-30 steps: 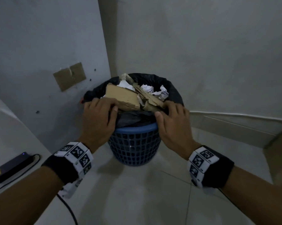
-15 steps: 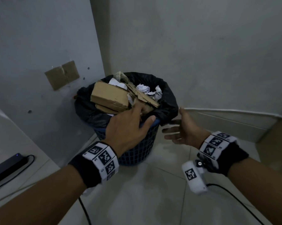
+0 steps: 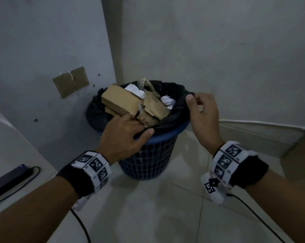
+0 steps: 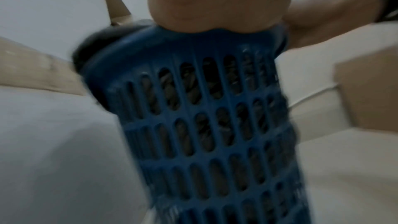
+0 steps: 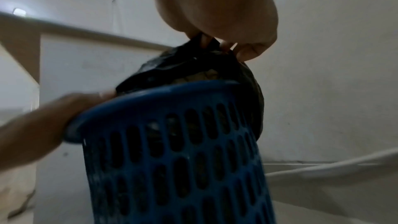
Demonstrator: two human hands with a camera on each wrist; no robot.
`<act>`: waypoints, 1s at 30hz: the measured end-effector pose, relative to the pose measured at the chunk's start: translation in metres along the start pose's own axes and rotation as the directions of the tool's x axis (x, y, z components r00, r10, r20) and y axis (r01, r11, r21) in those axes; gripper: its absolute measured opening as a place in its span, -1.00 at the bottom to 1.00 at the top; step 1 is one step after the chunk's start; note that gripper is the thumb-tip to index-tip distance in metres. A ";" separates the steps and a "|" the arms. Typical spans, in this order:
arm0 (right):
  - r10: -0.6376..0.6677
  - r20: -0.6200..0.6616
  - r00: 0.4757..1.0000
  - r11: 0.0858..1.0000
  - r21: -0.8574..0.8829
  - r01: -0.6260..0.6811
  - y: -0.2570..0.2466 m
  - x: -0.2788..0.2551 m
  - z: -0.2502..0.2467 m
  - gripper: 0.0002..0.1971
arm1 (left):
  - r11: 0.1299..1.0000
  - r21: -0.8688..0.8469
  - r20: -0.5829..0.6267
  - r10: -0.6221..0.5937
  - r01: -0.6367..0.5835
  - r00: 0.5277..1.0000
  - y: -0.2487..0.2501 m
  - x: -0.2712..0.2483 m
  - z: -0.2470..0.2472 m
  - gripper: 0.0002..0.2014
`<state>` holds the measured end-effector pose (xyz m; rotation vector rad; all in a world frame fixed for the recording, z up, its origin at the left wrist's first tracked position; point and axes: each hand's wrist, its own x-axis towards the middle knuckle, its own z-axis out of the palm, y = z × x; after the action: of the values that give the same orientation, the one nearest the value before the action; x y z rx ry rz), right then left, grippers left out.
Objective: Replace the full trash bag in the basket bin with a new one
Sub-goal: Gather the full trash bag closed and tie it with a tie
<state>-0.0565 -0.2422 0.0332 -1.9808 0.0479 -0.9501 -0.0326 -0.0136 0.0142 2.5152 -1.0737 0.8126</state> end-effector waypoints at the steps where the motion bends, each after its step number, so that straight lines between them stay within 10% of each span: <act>1: -0.069 0.025 0.997 0.997 -0.016 0.069 0.000 -0.006 0.000 -0.73 | 1.000 0.018 -0.029 0.017 -0.016 0.999 -0.010 -0.004 -0.001 -0.45; 5: -0.281 0.196 0.940 0.960 0.066 0.273 0.006 -0.024 -0.002 -0.54 | 0.997 0.059 -0.112 -0.034 0.040 0.993 -0.040 -0.022 -0.010 -0.47; 12: -0.367 0.435 0.822 0.690 -0.465 0.554 0.002 -0.049 0.031 -0.62 | 0.949 -0.044 -0.310 -0.309 0.311 0.899 -0.061 -0.028 -0.025 -0.73; 16: -0.346 0.363 0.865 0.725 -0.482 0.492 -0.013 -0.054 0.043 -0.64 | 0.987 -0.069 -0.308 -0.158 0.143 0.938 -0.018 -0.006 -0.034 -0.67; 22: -0.256 0.083 0.963 0.966 0.060 0.251 -0.004 -0.046 0.020 -0.82 | 0.997 -0.083 0.012 -0.010 0.011 1.000 0.037 0.009 -0.013 -0.61; 25: 0.119 0.010 0.993 0.992 0.033 -0.120 0.015 -0.041 0.014 -0.73 | 0.992 -0.060 0.080 -0.109 0.114 0.991 0.042 0.007 0.002 -0.53; 26: 0.363 0.067 0.929 0.929 0.054 -0.367 0.017 -0.035 0.013 -0.67 | 0.991 -0.037 0.073 -0.125 0.128 0.989 0.043 0.006 0.005 -0.50; 28: 0.731 0.300 0.613 0.612 0.109 -0.783 0.016 -0.026 0.009 -0.55 | 0.987 -0.017 0.042 -0.157 0.158 0.987 0.044 0.008 0.007 -0.48; 30: 0.758 0.480 0.442 0.388 0.212 -0.897 0.007 -0.022 0.005 -0.58 | 0.982 -0.013 0.002 -0.186 0.186 0.982 0.045 0.011 0.006 -0.49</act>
<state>-0.0664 -0.2338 0.0131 -1.3211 0.5787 0.0740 -0.0576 -0.0533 0.0178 2.5573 -0.8247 0.7490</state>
